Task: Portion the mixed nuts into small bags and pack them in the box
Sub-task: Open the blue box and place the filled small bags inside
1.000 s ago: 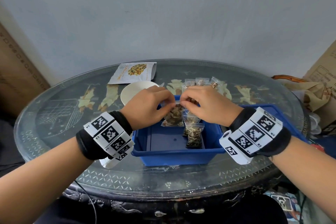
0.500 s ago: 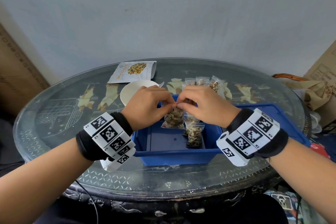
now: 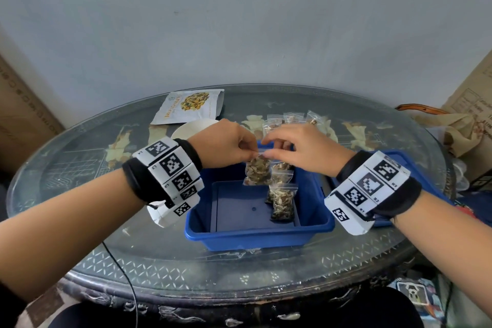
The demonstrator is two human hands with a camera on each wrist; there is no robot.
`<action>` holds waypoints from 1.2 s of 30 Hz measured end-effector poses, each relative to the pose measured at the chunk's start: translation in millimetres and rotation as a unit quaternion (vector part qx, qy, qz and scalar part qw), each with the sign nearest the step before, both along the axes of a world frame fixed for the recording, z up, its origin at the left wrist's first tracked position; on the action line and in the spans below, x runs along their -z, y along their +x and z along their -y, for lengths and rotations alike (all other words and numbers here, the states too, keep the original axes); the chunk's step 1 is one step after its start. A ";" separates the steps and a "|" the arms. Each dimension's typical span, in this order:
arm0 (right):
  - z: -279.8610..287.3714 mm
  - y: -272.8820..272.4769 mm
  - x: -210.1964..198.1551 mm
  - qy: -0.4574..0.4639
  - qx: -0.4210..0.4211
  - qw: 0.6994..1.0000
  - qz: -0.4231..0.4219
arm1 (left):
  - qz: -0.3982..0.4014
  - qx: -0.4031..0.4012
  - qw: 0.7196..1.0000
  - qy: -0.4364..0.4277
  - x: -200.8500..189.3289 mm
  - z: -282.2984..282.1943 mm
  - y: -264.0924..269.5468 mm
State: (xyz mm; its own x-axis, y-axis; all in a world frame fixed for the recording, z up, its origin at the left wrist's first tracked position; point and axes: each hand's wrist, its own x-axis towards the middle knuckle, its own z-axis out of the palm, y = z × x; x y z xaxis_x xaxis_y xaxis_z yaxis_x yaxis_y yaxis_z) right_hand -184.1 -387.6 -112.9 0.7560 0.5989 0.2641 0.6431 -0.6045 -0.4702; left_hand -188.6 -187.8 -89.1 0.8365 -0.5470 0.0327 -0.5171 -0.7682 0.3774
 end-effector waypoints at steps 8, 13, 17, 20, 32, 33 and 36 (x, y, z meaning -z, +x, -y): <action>46.0 69.4 1.0 -0.076 0.128 0.987 -0.067 | -0.075 0.040 0.972 0.218 37.7 27.9 43.0; 61.0 114.7 23.1 -0.149 0.170 0.969 -0.101 | -0.118 0.046 0.954 0.272 57.6 38.2 61.5; 59.0 139.7 41.8 -0.202 0.199 0.948 -0.142 | -0.145 0.047 0.949 0.277 63.9 43.8 74.0; 54.0 148.6 51.6 -0.231 0.204 0.938 -0.160 | -0.161 0.052 0.943 0.286 69.1 45.7 79.7; 50.5 159.0 71.0 -0.207 0.248 0.935 -0.146 | -0.154 0.036 0.926 0.344 75.9 44.5 84.1; 50.5 157.9 70.2 -0.202 0.247 0.937 -0.144 | -0.159 0.035 0.927 0.338 73.3 43.3 82.9; 51.8 152.5 63.0 -0.180 0.240 0.944 -0.136 | -0.149 0.034 0.946 0.287 58.3 39.5 77.8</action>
